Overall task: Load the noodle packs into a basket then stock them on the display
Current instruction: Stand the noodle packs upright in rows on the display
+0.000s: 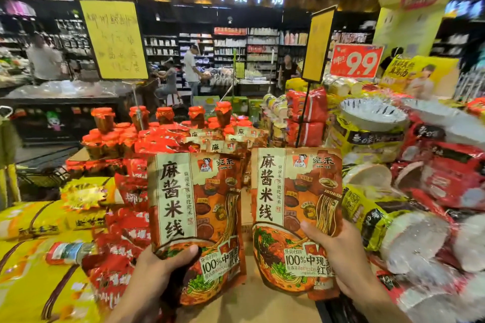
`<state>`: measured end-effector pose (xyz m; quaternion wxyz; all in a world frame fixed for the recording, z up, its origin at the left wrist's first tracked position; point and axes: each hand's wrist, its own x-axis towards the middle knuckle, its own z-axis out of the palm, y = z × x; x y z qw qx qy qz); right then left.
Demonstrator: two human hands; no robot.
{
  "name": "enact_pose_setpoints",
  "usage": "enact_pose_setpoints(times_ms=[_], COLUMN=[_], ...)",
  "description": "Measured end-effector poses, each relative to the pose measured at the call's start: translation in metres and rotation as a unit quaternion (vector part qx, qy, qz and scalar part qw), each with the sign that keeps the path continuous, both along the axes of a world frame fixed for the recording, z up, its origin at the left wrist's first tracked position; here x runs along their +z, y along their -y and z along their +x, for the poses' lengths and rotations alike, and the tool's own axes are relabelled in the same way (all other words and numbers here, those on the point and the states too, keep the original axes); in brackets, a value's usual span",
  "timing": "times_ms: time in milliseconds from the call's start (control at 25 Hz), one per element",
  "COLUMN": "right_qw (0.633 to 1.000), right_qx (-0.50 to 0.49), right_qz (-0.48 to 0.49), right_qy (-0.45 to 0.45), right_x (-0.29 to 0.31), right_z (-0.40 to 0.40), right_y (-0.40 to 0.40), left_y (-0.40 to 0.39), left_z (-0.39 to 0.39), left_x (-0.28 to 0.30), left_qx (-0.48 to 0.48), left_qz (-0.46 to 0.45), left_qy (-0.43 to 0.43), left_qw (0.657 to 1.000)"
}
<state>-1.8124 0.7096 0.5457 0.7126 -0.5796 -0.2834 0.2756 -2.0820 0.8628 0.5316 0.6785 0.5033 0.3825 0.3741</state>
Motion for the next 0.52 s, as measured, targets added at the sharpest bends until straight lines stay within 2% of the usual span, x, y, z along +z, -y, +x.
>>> enact_pose_setpoints(times_ms=[160, 320, 520], right_qw=[0.999, 0.995, 0.997], right_qx=[-0.048, -0.085, -0.066], right_qz=[-0.009, -0.015, -0.005], right_qy=[-0.015, -0.040, -0.047], right_x=[-0.009, -0.023, -0.040], right_z=[0.018, 0.041, 0.070], right_y=[-0.034, -0.064, -0.109], left_y=[-0.040, -0.064, -0.094], left_z=[0.030, 0.057, 0.081], left_x=[-0.010, -0.016, -0.037], left_qx=[-0.024, -0.013, 0.014], left_qz=[-0.040, -0.036, -0.085], left_qy=[0.034, 0.048, 0.039], left_qw=[0.998, 0.998, 0.995])
